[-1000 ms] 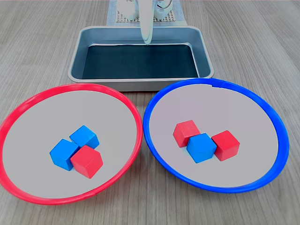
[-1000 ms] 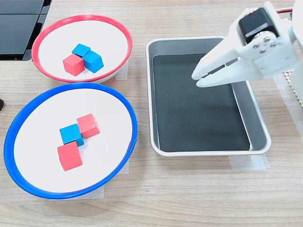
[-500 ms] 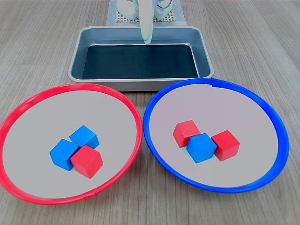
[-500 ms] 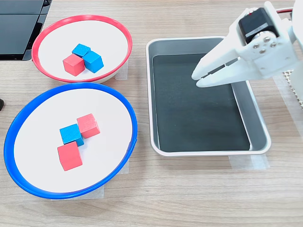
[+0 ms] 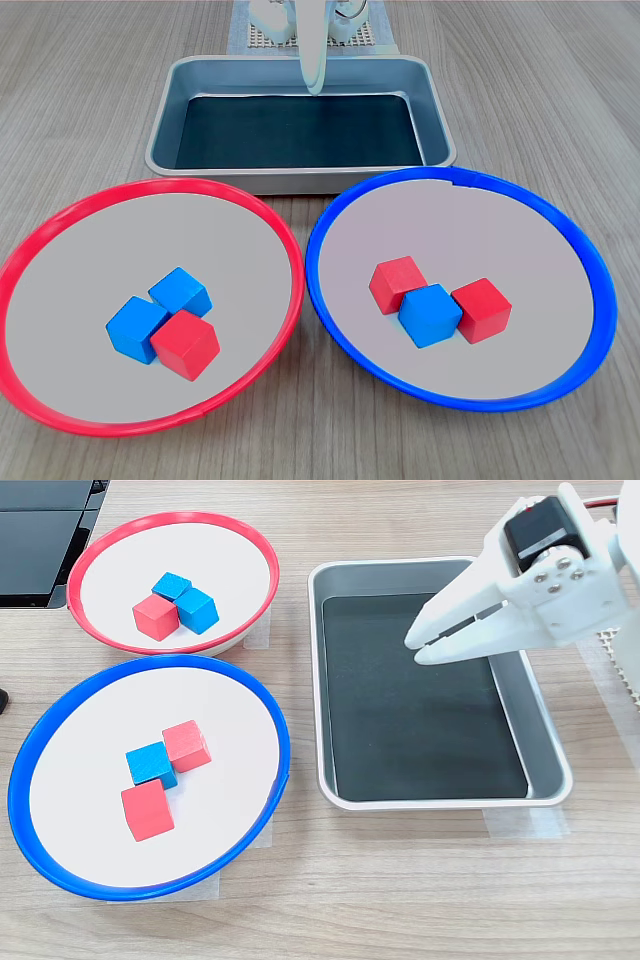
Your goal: Relocate any misplaced blocks to their matching dishes.
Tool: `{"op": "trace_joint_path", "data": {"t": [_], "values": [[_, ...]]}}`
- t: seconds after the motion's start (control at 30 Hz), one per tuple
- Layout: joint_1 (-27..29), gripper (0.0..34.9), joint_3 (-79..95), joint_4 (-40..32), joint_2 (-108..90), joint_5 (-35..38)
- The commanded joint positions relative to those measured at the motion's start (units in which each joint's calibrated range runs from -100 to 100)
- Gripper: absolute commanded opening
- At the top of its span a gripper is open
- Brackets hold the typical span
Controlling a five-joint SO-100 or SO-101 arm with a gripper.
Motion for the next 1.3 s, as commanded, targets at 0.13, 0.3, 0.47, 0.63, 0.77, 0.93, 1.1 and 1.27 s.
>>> {"op": "trace_joint_path", "data": {"t": [0.13, 0.3, 0.47, 0.63, 0.77, 0.93, 1.1, 1.27], "values": [[-0.43, 0.3, 0.00, -0.78, -0.17, 0.39], [-1.84, 10.3, -1.00, -0.36, 1.54, 1.76], [-1.46, 8.6, -12.02, 1.37, 12.96, 4.40], [-0.34, 5.6, -28.04, 3.60, 28.32, 6.74], [-0.62, 2.7, -46.70, 5.50, 45.89, 7.77], [-1.84, 1.0, -67.09, 8.55, 64.99, 9.67], [-2.22, 1.7, -78.56, 4.18, 79.32, 12.41], [-1.18, 0.4, -89.76, 3.10, 91.60, 16.41]]}}
